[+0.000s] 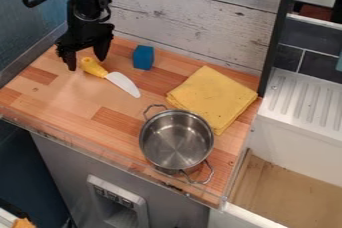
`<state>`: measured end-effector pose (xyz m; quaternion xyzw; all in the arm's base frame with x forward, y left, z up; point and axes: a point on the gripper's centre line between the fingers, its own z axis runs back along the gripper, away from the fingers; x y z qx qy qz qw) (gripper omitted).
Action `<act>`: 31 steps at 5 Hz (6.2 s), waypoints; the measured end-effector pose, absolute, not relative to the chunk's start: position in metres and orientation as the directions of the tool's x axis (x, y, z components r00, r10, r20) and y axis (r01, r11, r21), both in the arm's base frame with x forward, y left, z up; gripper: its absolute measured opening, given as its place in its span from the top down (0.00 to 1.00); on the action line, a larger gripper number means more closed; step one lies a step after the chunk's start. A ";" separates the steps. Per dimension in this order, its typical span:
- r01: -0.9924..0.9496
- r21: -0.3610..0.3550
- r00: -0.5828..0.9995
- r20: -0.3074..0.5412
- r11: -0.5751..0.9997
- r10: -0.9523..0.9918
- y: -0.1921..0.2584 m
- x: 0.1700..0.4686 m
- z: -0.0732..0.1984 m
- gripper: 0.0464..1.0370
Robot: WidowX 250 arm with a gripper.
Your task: Move the silver pot to the left side of the table
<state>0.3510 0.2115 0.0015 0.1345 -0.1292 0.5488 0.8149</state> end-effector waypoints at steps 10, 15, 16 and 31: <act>-0.476 -0.156 0.826 0.259 0.866 0.501 0.026 0.276 0.016 0.04; -0.465 -0.088 0.856 0.209 0.881 0.473 0.022 0.269 -0.012 0.90; -0.491 -0.115 0.833 0.231 0.864 0.504 0.036 0.262 0.000 0.97; -0.928 -0.229 0.239 0.239 0.294 0.941 0.240 0.248 0.046 0.04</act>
